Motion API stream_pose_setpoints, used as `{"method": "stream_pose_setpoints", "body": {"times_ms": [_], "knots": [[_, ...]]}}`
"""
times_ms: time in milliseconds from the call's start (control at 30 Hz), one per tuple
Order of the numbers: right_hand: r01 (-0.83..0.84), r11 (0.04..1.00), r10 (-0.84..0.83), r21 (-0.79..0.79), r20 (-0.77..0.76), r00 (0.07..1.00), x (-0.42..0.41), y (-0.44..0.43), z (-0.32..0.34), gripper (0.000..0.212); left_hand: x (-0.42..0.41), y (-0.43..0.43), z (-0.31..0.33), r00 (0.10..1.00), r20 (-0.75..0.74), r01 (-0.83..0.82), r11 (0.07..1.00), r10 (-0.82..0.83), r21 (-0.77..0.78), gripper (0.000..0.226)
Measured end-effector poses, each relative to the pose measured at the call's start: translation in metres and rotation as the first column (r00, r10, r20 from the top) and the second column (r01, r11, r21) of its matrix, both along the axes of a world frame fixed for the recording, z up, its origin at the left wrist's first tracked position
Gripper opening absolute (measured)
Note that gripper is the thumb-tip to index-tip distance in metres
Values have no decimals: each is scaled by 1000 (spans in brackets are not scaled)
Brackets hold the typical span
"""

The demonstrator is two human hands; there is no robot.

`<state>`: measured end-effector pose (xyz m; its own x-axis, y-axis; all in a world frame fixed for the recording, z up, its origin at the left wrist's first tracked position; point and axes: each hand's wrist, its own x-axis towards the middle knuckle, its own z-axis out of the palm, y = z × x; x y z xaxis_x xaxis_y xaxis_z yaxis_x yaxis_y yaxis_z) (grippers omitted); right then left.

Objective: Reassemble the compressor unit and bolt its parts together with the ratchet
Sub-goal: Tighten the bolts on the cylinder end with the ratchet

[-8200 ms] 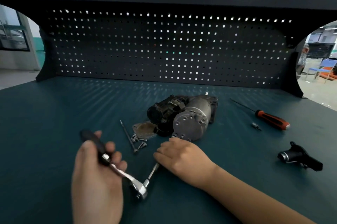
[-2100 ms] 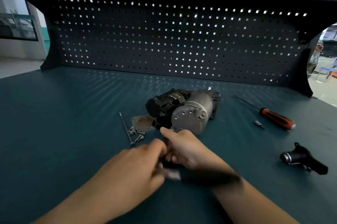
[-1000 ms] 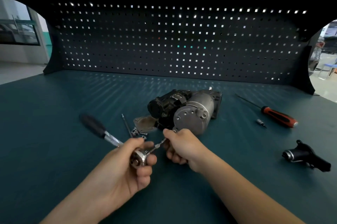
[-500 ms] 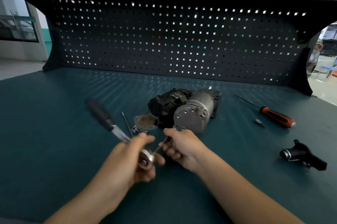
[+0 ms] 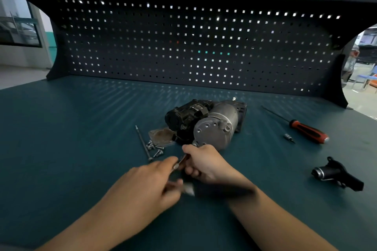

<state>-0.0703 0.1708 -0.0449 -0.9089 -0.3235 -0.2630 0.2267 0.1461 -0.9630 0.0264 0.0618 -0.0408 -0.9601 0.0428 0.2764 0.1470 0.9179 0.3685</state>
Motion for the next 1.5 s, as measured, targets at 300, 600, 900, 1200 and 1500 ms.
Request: {"method": "stream_pose_setpoints", "body": {"times_ms": [300,600,900,1200,1500], "knots": [[-50,999,50,20,33,998,-2,3,0,38,-4,-4,15,936,326,-237,453,-129,859,20],[22,997,-18,-71,58,998,-5,2,-2,26,1,0,-2,1000,4,17,965,-18,262,20],[36,982,-7,-183,155,988,-2,3,-1,25,-4,-5,8,930,340,-287,303,-139,909,16],[48,986,-33,-157,101,994,-1,-1,-3,28,0,9,8,998,56,-47,994,42,96,43],[-46,983,76,-180,160,984,0,5,1,29,-9,-5,7,932,323,-311,96,-162,946,17]]}}
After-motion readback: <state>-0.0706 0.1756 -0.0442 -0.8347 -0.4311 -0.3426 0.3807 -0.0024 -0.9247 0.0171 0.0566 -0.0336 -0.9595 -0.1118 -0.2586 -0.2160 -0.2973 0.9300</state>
